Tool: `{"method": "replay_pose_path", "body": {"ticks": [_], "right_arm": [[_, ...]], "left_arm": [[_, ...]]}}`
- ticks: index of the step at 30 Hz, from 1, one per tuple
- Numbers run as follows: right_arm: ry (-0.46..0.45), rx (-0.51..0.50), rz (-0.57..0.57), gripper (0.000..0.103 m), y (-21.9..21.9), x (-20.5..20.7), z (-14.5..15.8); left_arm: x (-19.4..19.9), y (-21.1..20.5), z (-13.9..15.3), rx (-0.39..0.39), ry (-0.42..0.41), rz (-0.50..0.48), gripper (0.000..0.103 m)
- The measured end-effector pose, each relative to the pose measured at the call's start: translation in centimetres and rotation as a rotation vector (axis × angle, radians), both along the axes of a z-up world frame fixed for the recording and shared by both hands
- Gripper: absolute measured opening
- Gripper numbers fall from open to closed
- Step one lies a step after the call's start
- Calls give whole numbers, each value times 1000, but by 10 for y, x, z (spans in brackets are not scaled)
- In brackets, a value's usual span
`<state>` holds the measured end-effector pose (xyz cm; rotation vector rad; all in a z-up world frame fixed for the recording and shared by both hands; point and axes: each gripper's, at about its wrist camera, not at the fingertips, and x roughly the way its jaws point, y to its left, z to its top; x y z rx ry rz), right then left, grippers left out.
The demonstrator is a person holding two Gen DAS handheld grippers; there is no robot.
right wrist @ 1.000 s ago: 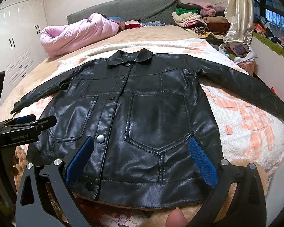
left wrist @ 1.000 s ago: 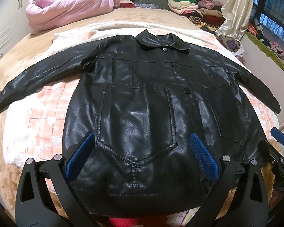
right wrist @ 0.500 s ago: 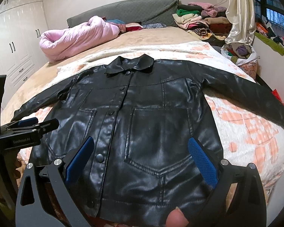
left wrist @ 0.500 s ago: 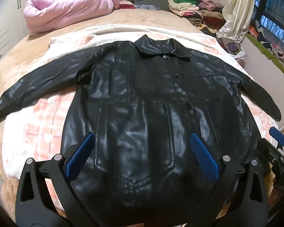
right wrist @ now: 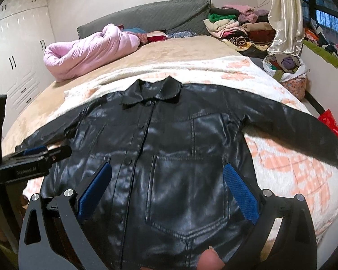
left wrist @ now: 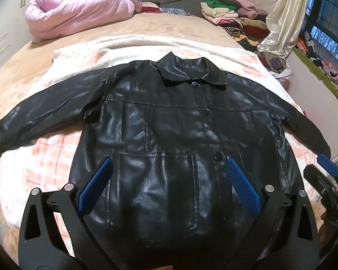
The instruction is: Fold large clothes
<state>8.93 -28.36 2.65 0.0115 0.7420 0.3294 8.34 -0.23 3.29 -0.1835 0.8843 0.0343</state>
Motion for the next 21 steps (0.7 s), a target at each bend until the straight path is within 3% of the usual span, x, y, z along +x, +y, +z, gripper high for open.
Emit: {"method": "replay_pose_path", "body": {"ticks": [14, 21], "right_arm": [[-54, 32, -67, 99, -4, 56, 38], [-77, 57, -114, 99, -9, 90, 59]], "left_arm": [[43, 5, 14, -36, 20, -3, 94], [71, -6, 22, -10, 11, -9, 94]]}}
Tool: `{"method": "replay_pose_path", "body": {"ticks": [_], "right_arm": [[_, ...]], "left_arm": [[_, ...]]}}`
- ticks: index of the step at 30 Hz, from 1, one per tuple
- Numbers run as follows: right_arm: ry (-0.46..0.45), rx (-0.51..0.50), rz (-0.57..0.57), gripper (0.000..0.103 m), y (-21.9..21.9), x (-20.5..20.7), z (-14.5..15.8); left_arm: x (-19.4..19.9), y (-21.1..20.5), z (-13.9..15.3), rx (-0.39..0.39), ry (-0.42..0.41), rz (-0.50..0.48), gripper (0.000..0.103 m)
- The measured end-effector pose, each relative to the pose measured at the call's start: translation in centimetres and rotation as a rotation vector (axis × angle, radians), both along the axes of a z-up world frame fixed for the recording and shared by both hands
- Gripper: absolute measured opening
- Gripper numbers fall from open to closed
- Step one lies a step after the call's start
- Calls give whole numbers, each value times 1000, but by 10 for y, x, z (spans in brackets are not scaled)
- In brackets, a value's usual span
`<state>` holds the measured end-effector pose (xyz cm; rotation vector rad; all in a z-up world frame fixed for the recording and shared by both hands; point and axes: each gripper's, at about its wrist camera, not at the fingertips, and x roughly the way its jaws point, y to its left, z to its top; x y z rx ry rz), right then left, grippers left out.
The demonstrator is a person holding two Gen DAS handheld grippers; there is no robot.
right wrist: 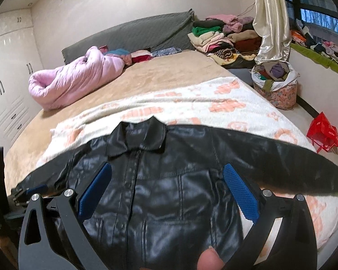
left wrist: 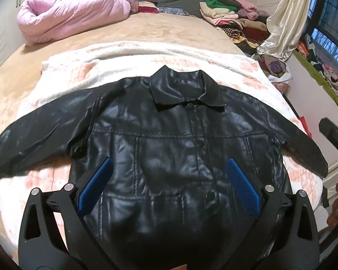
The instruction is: Fold large clothes
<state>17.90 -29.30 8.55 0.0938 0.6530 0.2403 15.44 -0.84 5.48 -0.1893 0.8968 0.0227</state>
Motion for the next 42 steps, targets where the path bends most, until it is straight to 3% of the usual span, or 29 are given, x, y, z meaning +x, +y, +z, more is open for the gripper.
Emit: {"method": "replay_pose_path", "body": {"ticks": [8, 18, 31, 42], "right_arm": [[-27, 44, -49, 99, -19, 34, 6], [18, 102, -200, 99, -78, 71, -35], [50, 109, -425, 99, -150, 84, -64], [110, 133, -565, 99, -201, 87, -86]], "left_arm": [[32, -18, -2, 11, 3, -10, 94], [63, -41, -17, 13, 15, -34, 94], [96, -80, -39, -6, 56, -95, 94], [117, -107, -56, 28, 92, -139, 94]]}}
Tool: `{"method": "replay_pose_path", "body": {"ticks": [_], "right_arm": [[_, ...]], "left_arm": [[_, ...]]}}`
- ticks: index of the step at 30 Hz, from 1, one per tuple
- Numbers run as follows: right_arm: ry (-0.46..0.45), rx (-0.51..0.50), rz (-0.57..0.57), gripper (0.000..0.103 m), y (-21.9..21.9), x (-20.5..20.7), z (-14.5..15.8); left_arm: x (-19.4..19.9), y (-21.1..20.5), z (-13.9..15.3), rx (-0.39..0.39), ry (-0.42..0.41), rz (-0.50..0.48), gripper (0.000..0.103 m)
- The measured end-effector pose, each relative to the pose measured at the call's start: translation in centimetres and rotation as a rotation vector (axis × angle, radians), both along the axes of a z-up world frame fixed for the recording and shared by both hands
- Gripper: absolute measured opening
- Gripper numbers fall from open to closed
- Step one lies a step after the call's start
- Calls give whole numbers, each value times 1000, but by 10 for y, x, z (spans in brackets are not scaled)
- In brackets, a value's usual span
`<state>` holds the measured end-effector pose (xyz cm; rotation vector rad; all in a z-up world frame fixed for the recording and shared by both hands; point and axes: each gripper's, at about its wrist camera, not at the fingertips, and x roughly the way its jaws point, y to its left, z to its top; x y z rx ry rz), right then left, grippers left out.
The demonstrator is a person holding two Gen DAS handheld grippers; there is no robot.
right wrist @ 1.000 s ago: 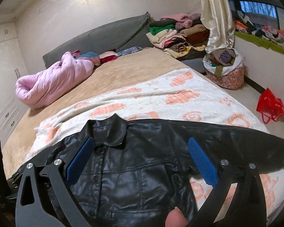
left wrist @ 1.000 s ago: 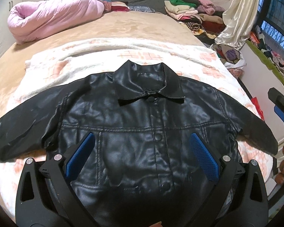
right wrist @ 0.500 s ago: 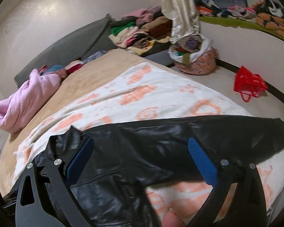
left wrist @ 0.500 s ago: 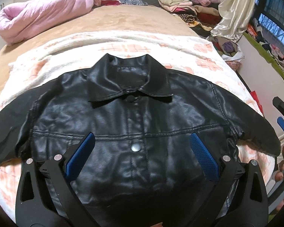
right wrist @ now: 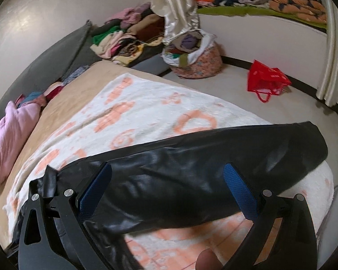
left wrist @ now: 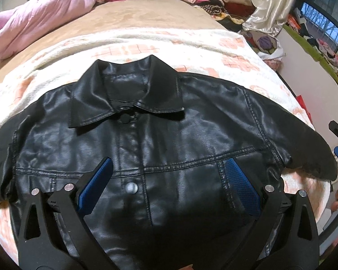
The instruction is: Fold large clothes
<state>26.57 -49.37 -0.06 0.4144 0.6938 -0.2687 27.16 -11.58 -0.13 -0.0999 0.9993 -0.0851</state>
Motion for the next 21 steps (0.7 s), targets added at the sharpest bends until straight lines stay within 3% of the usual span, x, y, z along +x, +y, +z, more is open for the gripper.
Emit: {"method": "replay_pose_path", "body": {"ticks": [14, 21], "right_arm": [[40, 73, -266, 99, -72, -11, -21], [30, 218, -497, 99, -121, -38, -43]], "left_arm": [[16, -40, -11, -29, 23, -85, 94], [29, -60, -20, -5, 36, -113, 94]]}}
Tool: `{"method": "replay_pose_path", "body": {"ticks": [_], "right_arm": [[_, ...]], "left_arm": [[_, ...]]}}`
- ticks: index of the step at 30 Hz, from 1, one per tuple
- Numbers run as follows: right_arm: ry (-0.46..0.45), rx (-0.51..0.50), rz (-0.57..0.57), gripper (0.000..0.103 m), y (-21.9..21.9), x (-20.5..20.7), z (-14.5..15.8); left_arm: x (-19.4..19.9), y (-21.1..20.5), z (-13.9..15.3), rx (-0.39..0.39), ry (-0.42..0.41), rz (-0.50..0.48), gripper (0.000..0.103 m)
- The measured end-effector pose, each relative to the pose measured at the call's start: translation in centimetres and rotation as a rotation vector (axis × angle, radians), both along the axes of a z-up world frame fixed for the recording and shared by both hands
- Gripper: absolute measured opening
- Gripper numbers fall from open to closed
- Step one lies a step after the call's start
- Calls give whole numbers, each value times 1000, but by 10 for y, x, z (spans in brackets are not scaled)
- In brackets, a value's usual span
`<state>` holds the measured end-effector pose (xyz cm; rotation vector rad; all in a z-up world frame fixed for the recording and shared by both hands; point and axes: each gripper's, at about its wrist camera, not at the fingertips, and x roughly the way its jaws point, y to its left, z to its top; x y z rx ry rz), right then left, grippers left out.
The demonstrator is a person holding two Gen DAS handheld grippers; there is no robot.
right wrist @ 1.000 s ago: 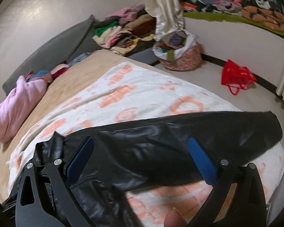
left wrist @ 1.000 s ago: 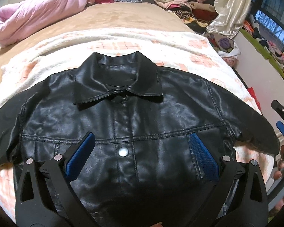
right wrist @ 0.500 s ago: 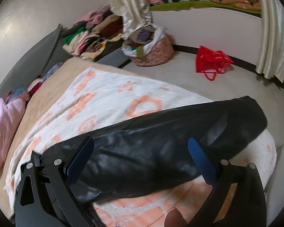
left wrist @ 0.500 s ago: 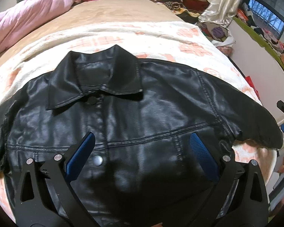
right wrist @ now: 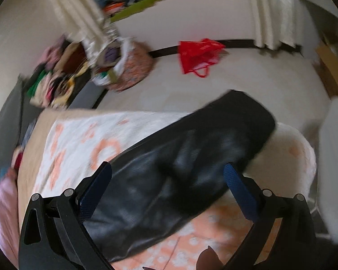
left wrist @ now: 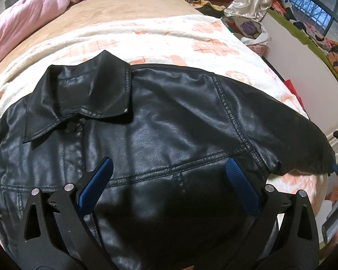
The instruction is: Fold large clothes
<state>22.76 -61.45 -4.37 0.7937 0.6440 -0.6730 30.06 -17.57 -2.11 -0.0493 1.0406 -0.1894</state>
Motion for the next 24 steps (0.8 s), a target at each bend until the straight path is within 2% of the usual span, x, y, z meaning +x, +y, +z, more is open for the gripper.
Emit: {"method": "replay_pose_path", "body": {"ticks": [2, 7, 9, 15, 17, 18, 19, 20, 22, 24], "right_arm": [[3, 25, -61, 99, -11, -5, -8], [-27, 220, -152, 99, -41, -15, -42], [-65, 288, -176, 99, -49, -16, -53], [-211, 358, -259, 99, -60, -21, -64], [-237, 367, -271, 95, -63, -21, -66], [-253, 367, -278, 81, -64, -21, -66], [-267, 368, -288, 56, -66, -22, -67], [-286, 374, -291, 43, -68, -23, -69], [-341, 421, -281, 29, -73, -22, -76], [-379, 420, -250, 20, -74, -20, -74]], "left_arm": [[2, -3, -1, 0, 2, -6, 94], [2, -3, -5, -9, 11, -10, 94], [2, -2, -6, -10, 12, -10, 94], [2, 9, -7, -29, 16, 1, 94], [2, 13, -5, -28, 12, 4, 94], [2, 15, -4, -29, 9, 4, 94], [2, 16, -2, -31, 7, 2, 94], [2, 17, -1, -34, 5, -1, 94], [1, 20, 3, -31, -7, -3, 94], [0, 23, 7, -29, -19, -4, 94]]}}
